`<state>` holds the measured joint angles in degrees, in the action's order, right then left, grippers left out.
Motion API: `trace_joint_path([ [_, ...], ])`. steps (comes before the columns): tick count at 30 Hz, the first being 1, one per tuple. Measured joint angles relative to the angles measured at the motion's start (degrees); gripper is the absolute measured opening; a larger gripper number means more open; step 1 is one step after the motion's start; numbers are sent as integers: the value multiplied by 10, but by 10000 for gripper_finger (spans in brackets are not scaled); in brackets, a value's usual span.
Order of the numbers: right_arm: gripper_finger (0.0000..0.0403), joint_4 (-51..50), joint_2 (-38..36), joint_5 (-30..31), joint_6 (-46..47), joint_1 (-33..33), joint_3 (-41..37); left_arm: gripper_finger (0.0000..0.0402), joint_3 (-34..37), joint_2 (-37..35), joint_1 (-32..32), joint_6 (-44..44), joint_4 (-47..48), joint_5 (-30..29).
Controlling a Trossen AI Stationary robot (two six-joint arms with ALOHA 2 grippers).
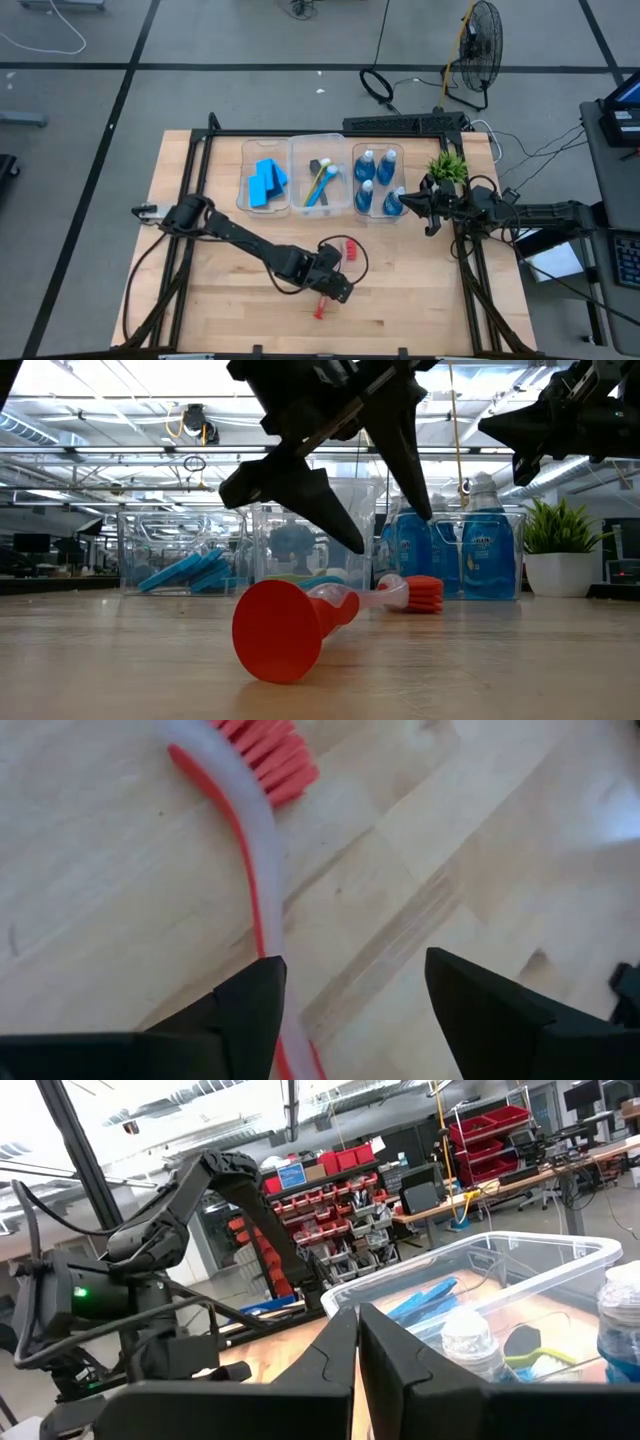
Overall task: Pick & Place Kitchen Sink Supplies
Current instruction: Put the orange dishwashing brush into the white bin
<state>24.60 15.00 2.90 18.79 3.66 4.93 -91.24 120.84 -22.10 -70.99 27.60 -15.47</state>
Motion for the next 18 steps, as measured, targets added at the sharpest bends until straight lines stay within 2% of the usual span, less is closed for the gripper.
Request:
trace_joint_path([
  [5,4,0,0,0,0,0,0,232,0,0,3,6,11,-1],
  [18,4,-7,1,0,0,0,0,237,0,41,6,-4,25,22],
])
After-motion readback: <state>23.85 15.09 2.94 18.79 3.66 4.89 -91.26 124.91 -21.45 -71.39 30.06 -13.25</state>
